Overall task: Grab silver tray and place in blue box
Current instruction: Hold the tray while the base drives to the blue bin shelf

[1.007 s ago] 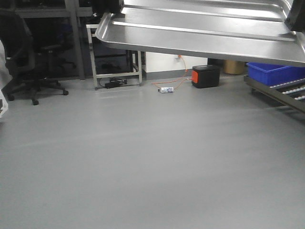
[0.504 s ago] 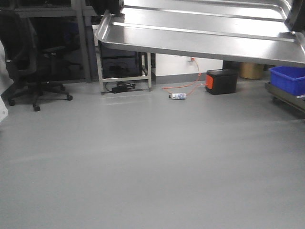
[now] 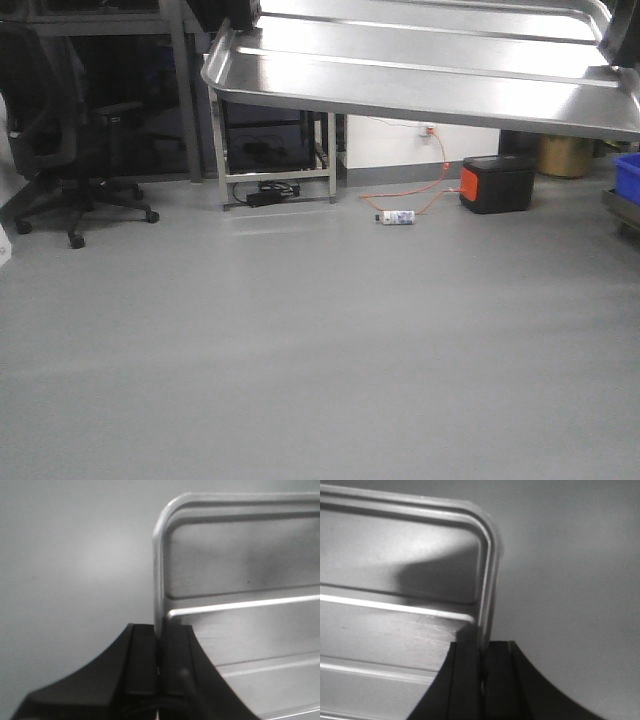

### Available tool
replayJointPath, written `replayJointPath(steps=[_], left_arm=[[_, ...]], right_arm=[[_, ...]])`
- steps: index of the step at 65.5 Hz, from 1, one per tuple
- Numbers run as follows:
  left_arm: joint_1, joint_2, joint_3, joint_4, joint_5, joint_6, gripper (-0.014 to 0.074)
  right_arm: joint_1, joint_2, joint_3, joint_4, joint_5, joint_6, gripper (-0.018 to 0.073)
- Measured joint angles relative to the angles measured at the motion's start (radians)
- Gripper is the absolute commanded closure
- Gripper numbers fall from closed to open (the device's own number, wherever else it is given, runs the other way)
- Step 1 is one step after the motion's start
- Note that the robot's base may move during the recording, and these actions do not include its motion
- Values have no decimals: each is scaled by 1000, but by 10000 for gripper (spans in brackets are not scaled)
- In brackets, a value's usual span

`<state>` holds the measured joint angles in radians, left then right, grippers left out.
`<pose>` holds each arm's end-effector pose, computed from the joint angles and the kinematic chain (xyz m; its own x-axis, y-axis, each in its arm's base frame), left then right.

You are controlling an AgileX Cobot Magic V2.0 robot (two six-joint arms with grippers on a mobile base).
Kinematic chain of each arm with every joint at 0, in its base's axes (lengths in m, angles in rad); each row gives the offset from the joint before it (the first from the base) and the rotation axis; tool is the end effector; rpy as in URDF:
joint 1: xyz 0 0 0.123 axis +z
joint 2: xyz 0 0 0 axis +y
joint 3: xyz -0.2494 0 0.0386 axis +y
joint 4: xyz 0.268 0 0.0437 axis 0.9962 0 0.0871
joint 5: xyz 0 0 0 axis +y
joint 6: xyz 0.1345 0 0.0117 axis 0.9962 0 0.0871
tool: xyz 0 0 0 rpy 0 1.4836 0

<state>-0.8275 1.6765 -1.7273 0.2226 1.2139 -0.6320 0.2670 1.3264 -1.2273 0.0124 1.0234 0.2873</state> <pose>0.2870 -0.2710 0.3084 -0.8474 0.1625 -0.5055 0.2441 0.9647 -0.0991 0.3053 0.0850 0.2752 -0.8719 0.0617 -0.4858 -0.0173 0.9875 0.1565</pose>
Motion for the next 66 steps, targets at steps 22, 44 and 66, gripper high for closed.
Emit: replayJointPath(steps=[22, 44, 66], left_arm=[[0, 0, 0, -6, 2, 0, 702], [0, 0, 0, -6, 2, 0, 702], [0, 0, 0, -14, 2, 0, 702]], right_arm=[[0, 0, 0, -2, 1, 0, 502], [0, 0, 0, -2, 1, 0, 502], [0, 0, 0, -5, 4, 0, 502]])
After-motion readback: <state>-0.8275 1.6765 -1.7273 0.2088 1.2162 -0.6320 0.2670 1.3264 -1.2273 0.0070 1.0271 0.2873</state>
